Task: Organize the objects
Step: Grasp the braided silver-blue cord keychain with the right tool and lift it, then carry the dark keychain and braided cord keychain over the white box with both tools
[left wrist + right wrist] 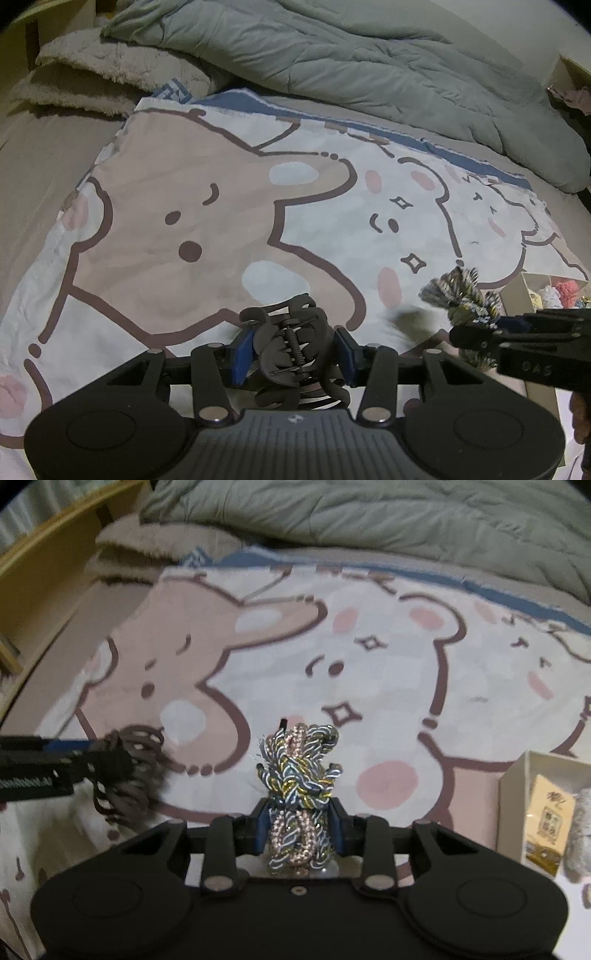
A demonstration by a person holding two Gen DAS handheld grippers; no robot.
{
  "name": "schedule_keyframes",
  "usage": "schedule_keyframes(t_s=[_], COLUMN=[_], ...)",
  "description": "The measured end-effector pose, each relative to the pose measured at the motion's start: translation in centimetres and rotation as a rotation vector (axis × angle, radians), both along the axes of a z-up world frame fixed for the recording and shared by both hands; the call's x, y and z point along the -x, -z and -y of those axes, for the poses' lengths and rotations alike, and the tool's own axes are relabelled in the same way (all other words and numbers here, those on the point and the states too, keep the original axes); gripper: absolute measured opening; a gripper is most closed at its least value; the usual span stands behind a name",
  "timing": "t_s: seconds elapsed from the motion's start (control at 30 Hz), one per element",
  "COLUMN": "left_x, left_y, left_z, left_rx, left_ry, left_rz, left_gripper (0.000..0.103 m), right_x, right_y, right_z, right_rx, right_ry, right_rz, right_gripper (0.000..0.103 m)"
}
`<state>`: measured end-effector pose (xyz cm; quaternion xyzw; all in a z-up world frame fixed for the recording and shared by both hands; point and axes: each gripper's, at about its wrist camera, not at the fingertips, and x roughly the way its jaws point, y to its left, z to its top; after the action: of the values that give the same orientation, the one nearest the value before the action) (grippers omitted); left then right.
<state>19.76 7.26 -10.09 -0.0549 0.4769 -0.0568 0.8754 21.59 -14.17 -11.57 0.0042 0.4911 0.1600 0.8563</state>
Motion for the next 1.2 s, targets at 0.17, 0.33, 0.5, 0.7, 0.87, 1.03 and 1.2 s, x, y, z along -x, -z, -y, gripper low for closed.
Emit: schedule_keyframes(t_s=[0.17,0.33,0.5,0.7,0.87,1.03,1.2], left_x=[0.6,1.5,2.6,3.9,4.9,5.5,5.8], left_y=[-1.1,-2.6,-4.0,-5.4,-6.3,-7.0,-7.4], left_z=[0.5,1.0,1.9,3.2,4.6,6.3,8.7], left_rx=[-0.031,-0.032,-0.023,-0.02,-0.011,0.004,0.02], left_ry=[0.004,0.016,0.029,0.047,0.063,0.089,0.125], left_rz=[0.031,0.07,0.104,0.137,0.164,0.18,0.188], left_gripper=[0.047,0.047,0.048,0.048,0.048,0.047,0.048], right_x=[1.2,2.4,3.7,5.2,6.5,8.1,9.5], right_y=[-2.3,-4.2,-5.8,-7.0,-8.1,-9.2,-9.9], right_z=[0.7,1.2,1.8,2.9,4.2,5.8,8.3], right_rx=[-0.039,-0.055,-0.063,-0.058,-0.066,-0.058,-0.045], right_ry=[0.024,0.043,0.062,0.085,0.107,0.121,0.16], right_rz=[0.059,0.105,0.146,0.179,0.207,0.236,0.258], right_gripper=[0.034,0.034,0.034,0.034,0.034,0.034,0.034])
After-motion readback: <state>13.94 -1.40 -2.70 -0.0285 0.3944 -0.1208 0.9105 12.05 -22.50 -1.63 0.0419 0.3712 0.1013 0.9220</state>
